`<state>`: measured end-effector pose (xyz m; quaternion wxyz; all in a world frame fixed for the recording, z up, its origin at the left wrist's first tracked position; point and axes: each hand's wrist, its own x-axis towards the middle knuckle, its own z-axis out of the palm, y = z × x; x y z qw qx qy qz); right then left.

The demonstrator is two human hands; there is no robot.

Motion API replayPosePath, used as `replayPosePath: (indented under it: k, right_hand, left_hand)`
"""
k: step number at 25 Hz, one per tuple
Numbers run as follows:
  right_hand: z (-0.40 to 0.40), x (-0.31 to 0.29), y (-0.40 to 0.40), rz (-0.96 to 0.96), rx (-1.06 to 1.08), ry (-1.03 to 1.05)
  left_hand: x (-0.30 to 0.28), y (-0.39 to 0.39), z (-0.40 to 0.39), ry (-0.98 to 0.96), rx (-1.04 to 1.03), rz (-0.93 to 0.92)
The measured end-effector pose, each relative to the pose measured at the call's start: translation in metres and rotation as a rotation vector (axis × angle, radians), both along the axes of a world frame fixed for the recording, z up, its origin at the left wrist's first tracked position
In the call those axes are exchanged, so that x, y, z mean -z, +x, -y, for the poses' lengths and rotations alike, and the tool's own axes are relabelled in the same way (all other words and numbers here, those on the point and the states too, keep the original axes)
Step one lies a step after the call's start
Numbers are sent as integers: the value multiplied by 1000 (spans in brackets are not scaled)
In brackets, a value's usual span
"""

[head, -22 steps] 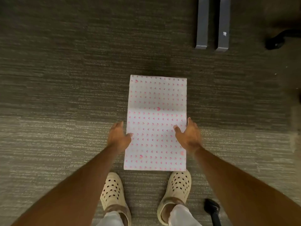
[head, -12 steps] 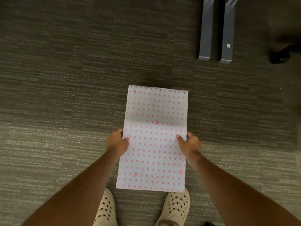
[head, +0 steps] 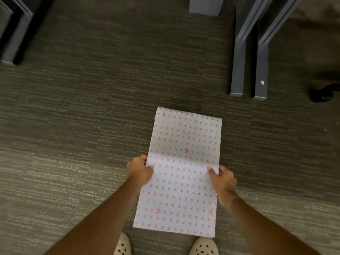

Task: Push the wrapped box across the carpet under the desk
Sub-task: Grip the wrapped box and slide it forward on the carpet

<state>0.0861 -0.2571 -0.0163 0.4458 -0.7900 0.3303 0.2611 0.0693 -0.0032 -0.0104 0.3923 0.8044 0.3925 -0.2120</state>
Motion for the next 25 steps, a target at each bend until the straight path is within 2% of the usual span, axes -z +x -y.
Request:
replayPosePath:
  k: [4, 7, 11, 14, 17, 25]
  right_hand:
    - [-8, -32, 46, 86, -54, -44]
    - [-22, -49, 85, 156, -115, -36]
    - [-47, -66, 126, 177, -6, 9]
    - [-59, -73, 146, 178, 3, 9]
    - [-60, -64, 179, 223, -14, 27]
    - [-67, -15, 301, 302, 40, -51]
  left_hand:
    - [-33, 37, -11, 49, -9, 37]
    - [-51, 77, -30, 66, 85, 90]
    - [-70, 126, -56, -31, 105, 120]
    - [-75, 155, -72, -128, 167, 215]
    - [-66, 192, -79, -135, 194, 243]
    - [-16, 294, -87, -165, 92, 310]
